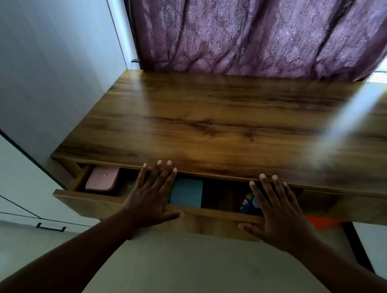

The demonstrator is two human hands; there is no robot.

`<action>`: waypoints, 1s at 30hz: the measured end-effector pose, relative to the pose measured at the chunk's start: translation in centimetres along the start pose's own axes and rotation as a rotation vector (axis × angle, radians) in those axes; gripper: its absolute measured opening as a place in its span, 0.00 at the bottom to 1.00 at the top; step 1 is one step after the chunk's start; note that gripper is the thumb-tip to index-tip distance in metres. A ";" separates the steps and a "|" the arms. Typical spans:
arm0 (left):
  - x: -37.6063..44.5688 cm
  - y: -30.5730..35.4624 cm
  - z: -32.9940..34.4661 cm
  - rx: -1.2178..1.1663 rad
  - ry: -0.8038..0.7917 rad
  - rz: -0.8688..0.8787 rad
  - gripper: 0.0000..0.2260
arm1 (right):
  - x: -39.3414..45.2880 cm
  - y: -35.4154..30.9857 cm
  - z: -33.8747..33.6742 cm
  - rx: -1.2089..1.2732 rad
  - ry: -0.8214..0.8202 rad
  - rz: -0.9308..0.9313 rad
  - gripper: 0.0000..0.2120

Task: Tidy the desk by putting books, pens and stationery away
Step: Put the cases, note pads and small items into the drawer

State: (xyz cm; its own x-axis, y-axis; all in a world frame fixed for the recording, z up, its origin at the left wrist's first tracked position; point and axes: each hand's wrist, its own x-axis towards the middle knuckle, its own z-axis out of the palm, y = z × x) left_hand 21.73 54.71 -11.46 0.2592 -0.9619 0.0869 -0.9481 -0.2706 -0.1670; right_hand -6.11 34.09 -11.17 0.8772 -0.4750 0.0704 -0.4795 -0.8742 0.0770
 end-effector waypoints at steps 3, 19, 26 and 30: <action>1.5 -0.5 0.5 -0.006 0.027 -0.024 0.47 | 1.6 0.6 0.1 -0.040 0.007 0.003 0.48; 4.9 -0.3 3.1 -0.023 0.284 -0.082 0.35 | 4.8 1.1 1.8 -0.044 0.115 0.065 0.38; 5.2 0.5 2.8 -0.079 0.300 -0.142 0.30 | 5.3 0.5 2.7 -0.032 0.174 0.123 0.34; 4.8 1.6 1.7 -0.180 0.396 -0.020 0.21 | 4.0 -0.2 2.8 0.010 0.174 0.167 0.35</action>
State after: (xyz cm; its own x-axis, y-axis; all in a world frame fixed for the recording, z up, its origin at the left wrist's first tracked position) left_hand 21.81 49.57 -12.95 0.2202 -0.8578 0.4645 -0.9698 -0.2438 0.0096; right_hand -2.46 32.12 -13.67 0.7678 -0.5894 0.2513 -0.6166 -0.7863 0.0396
